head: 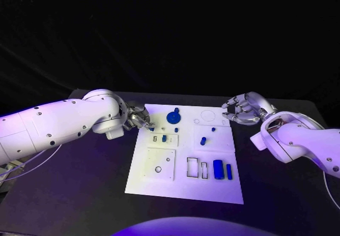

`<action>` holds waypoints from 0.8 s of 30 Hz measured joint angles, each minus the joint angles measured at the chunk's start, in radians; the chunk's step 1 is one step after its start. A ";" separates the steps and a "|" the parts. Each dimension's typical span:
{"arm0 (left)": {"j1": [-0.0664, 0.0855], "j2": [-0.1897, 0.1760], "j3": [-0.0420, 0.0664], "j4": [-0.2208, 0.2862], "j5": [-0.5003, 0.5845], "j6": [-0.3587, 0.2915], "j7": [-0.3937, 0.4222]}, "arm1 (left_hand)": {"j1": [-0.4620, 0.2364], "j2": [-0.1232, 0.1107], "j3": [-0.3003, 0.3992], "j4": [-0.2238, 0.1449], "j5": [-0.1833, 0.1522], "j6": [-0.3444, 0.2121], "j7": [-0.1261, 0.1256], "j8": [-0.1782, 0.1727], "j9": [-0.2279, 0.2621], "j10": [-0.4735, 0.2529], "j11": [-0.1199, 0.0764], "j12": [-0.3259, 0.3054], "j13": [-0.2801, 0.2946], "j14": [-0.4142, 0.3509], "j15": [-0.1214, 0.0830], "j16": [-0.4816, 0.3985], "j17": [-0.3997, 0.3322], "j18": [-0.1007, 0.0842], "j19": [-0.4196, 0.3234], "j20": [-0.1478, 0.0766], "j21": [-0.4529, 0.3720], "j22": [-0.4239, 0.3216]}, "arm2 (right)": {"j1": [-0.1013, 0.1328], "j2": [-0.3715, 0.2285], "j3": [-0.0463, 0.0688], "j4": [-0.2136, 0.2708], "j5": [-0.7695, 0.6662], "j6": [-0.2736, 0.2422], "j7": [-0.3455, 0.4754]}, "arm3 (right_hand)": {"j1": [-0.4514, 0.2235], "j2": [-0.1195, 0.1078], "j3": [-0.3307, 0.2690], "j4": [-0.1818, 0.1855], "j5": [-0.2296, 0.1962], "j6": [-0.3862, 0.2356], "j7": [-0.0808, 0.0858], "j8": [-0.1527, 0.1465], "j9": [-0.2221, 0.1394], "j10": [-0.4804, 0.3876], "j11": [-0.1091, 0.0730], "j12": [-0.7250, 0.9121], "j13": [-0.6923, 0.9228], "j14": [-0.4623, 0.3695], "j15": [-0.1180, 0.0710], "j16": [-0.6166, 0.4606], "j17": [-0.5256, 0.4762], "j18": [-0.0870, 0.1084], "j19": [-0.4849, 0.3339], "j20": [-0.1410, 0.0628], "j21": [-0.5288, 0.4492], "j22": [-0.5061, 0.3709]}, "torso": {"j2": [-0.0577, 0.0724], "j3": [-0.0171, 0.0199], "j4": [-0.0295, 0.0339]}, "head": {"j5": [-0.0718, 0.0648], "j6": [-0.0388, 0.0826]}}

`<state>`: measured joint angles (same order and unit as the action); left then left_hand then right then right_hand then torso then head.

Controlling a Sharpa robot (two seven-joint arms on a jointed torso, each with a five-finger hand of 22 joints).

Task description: Assemble the parts on the task board

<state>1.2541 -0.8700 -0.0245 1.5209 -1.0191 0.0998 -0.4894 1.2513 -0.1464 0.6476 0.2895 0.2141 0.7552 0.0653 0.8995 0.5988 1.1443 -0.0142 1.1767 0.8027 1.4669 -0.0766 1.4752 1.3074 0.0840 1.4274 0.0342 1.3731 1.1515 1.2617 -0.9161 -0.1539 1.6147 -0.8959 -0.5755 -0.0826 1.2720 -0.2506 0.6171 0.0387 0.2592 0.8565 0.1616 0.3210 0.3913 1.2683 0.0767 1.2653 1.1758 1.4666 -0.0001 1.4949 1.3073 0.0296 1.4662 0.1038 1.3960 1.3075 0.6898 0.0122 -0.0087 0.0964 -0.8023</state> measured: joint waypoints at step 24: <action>-0.051 -0.001 -0.004 0.055 -0.154 -0.065 0.008 | -0.016 -0.016 0.023 0.001 -0.003 0.004 -0.003 0.009 0.001 0.020 -0.002 0.014 0.023 0.000 0.000 0.000 0.000 0.000 0.000 0.000 0.005 0.007 | -0.009 0.001 0.000 -0.002 0.000 0.000 0.000 | -0.003 0.003 0.000 0.000 0.000 0.000 0.000 0.000 0.000 0.000 0.000 0.000 0.000 0.000 0.000 0.000 0.001 0.000 0.000 0.000 0.000 0.000 | -0.002 -0.0009 0.0009 | 0.008 -0.008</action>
<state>1.2035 -0.8711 -0.0281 1.5757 -1.1727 0.0344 -0.4815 1.2351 -0.1624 0.6709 0.2908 0.2112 0.7592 0.0621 0.9084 0.5996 1.1638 -0.0161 1.1908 0.8259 1.4669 -0.0766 1.4752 1.3074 0.0839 1.4274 0.0342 1.3776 1.1585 1.2530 -0.9152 -0.1539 1.6124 -0.8959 -0.5753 -0.0828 1.2687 -0.2473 0.6171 0.0387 0.2592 0.8565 0.1617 0.3210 0.3911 1.2683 0.0767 1.2653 1.1759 1.4666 -0.0001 1.4949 1.3080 0.0296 1.4662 0.1038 1.3960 1.3073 0.6877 0.0113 -0.0079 0.1039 -0.8101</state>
